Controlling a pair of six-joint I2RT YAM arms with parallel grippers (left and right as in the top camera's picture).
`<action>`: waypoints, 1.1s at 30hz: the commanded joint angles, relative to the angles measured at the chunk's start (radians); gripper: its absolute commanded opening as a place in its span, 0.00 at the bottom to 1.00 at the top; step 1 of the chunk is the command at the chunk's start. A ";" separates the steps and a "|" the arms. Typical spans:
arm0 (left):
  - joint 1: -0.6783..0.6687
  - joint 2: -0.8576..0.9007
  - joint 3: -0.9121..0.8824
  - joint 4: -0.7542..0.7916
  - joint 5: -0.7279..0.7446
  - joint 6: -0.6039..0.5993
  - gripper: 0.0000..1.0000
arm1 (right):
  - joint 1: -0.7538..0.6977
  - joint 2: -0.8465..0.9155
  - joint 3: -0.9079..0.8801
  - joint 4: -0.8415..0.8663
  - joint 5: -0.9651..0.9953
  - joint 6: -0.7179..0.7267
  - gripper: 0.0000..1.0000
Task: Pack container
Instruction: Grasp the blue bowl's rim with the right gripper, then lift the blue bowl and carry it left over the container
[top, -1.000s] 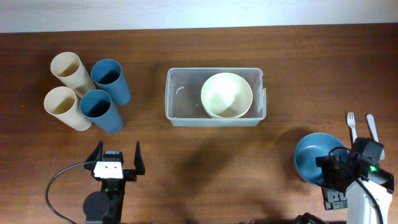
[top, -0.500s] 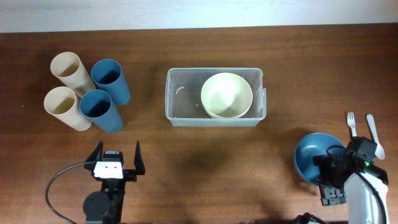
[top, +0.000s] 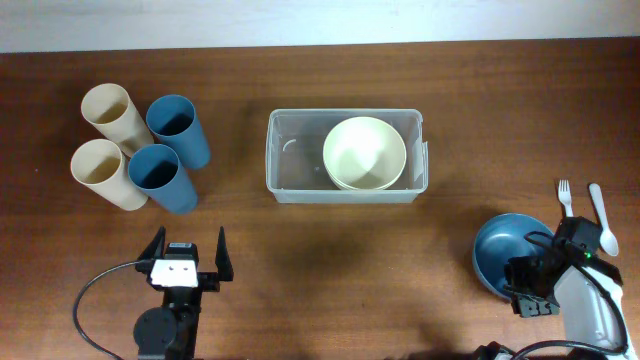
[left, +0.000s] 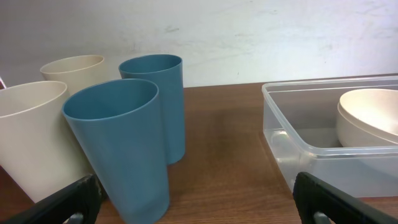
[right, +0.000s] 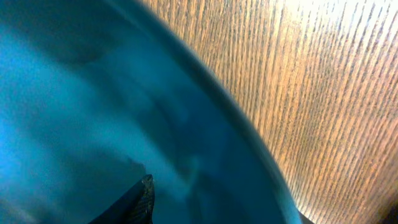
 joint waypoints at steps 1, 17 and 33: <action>0.007 -0.006 -0.002 -0.006 0.013 0.019 1.00 | -0.008 0.003 0.000 0.006 0.001 0.000 0.38; 0.007 -0.006 -0.002 -0.006 0.013 0.019 1.00 | -0.007 -0.006 0.117 -0.017 -0.074 -0.058 0.03; 0.007 -0.006 -0.002 -0.006 0.013 0.019 1.00 | 0.121 -0.029 0.797 -0.135 -0.435 -0.278 0.04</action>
